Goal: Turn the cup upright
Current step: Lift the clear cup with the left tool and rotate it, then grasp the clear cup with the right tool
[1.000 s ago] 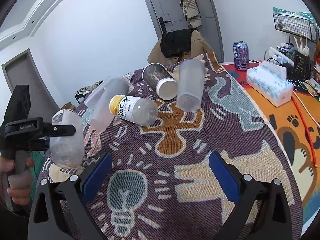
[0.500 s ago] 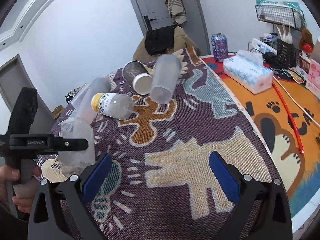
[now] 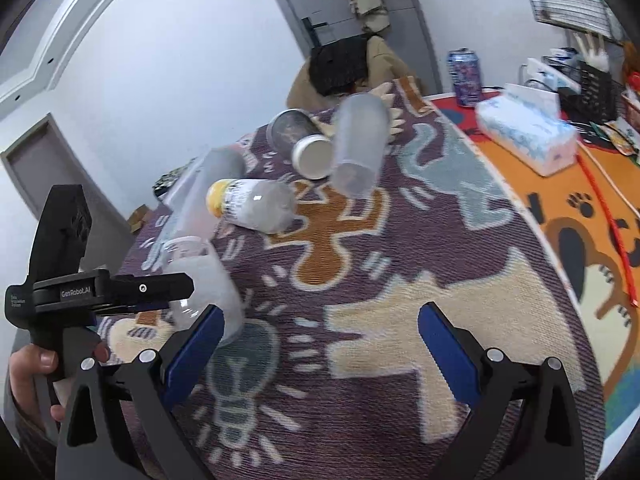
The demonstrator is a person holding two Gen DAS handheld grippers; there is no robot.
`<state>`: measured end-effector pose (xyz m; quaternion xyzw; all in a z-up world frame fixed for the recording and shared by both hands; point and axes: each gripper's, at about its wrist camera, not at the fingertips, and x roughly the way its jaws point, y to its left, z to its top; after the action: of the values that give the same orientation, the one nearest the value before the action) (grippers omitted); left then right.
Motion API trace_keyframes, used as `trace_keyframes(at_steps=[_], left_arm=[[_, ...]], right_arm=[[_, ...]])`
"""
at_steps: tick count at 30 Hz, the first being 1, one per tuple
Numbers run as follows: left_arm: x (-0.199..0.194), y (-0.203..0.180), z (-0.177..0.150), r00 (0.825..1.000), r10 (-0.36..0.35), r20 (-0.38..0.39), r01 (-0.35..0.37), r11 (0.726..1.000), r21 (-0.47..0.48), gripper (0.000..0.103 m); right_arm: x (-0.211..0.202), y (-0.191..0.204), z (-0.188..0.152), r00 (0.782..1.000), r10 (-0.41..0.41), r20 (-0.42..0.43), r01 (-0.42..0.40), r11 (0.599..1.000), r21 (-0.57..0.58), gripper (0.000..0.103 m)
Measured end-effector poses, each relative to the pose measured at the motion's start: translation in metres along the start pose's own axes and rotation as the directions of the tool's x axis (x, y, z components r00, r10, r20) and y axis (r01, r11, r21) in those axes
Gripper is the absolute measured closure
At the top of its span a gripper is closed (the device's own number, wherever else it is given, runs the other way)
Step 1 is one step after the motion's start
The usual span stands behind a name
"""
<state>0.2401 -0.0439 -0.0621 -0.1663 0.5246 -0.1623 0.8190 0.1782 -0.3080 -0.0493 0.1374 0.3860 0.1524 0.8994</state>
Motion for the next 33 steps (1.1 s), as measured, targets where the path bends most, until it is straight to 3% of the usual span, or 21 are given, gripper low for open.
trace_keyframes(at_steps=[12, 19, 23, 33], left_arm=[[-0.044, 0.039, -0.009, 0.994, -0.039, 0.107, 0.047, 0.996, -0.077, 0.007], [-0.064, 0.077, -0.018, 0.985, -0.020, 0.169, 0.047, 0.986, -0.158, 0.006], [-0.073, 0.097, -0.024, 0.980, 0.000, 0.199, 0.042, 0.977, -0.209, 0.006], [-0.091, 0.140, -0.040, 0.963, 0.015, 0.267, 0.070, 0.950, -0.304, 0.006]], right_arm=[[0.020, 0.050, 0.024, 0.991, 0.084, -0.101, -0.094, 0.990, -0.102, 0.008], [0.045, 0.090, 0.045, 0.983, 0.029, -0.183, -0.078, 0.960, -0.268, 0.008], [0.065, 0.114, 0.055, 0.974, -0.038, -0.225, -0.054, 0.920, -0.387, 0.008], [0.121, 0.168, 0.061, 0.918, -0.167, -0.359, -0.091, 0.792, -0.603, 0.008]])
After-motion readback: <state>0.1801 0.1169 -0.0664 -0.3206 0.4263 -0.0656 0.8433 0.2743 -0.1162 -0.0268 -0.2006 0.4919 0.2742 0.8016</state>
